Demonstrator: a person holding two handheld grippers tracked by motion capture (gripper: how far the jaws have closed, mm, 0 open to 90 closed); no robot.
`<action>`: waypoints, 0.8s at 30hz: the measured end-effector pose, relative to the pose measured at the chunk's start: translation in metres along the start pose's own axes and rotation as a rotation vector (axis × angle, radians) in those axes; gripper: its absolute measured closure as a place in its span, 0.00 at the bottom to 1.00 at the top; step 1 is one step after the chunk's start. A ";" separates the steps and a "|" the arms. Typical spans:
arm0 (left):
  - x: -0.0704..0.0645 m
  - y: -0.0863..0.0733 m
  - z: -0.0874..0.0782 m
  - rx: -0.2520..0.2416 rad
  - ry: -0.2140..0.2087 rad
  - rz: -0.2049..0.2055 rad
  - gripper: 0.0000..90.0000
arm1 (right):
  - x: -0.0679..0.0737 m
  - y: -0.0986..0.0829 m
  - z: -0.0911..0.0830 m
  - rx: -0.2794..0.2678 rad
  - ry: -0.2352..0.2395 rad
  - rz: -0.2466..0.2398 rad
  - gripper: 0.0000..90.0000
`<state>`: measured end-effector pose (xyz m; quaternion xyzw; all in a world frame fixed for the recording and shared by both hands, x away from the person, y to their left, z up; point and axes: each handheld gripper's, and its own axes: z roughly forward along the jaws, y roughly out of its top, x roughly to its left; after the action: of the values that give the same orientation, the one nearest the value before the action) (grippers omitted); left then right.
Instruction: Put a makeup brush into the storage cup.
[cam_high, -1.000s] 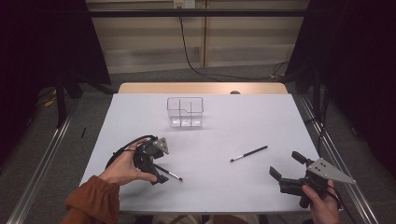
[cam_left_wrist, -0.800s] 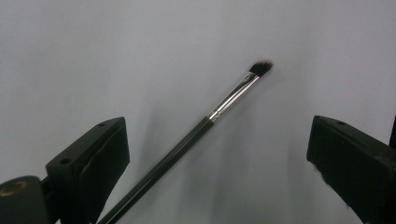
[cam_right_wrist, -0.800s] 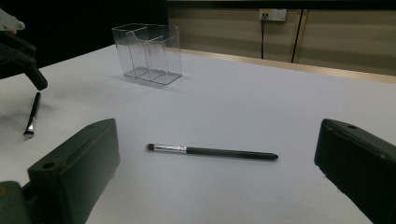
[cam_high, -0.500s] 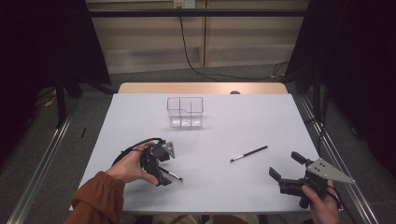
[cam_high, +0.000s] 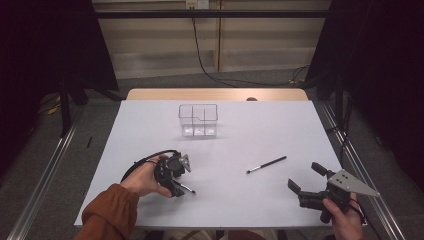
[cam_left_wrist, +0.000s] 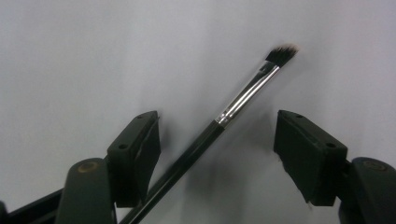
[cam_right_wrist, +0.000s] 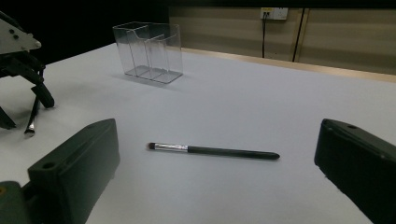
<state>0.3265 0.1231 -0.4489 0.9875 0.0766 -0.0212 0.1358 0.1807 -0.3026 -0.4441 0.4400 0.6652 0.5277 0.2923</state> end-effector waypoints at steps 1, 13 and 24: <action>0.000 0.000 0.000 0.000 0.000 0.000 0.35 | 0.000 0.000 0.000 0.001 0.001 -0.001 0.00; -0.003 0.008 0.003 0.056 0.014 -0.011 0.41 | 0.000 0.000 0.001 0.000 0.002 0.003 0.00; -0.002 0.007 0.000 0.036 0.020 -0.040 0.58 | 0.000 0.000 0.002 0.002 0.003 0.000 0.00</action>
<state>0.3253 0.1160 -0.4466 0.9883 0.0974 -0.0152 0.1167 0.1821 -0.3017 -0.4445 0.4393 0.6661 0.5279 0.2908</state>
